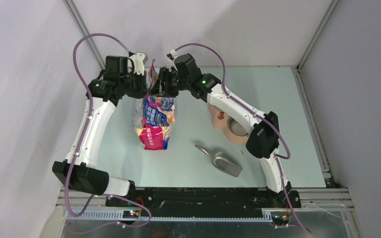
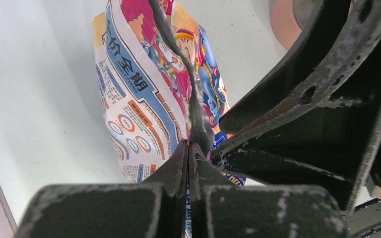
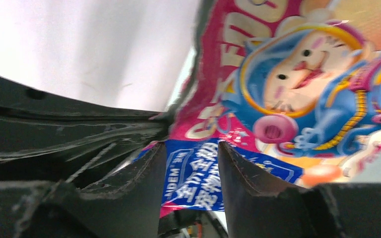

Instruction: Serve the pet food

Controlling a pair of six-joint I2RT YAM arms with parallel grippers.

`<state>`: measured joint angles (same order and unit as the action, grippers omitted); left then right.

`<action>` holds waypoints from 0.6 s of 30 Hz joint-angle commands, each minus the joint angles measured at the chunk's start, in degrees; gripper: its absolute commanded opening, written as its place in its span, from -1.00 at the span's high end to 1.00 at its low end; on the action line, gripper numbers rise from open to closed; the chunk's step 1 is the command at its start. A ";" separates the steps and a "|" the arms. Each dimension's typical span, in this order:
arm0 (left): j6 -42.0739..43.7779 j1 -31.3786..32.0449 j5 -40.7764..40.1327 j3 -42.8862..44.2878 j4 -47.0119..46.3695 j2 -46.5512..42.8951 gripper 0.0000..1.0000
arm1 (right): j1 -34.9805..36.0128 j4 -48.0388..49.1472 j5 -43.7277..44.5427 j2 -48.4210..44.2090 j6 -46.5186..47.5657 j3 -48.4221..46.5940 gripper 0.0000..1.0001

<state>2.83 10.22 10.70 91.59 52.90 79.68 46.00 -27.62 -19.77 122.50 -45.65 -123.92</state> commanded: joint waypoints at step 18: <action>-0.26 -0.10 -0.69 -0.89 3.85 -1.76 1.00 | -1.53 4.37 -1.22 1.60 -8.19 -2.16 0.15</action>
<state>2.81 10.22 10.66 91.59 53.19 79.42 45.19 -21.65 -25.63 122.78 -53.74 -122.21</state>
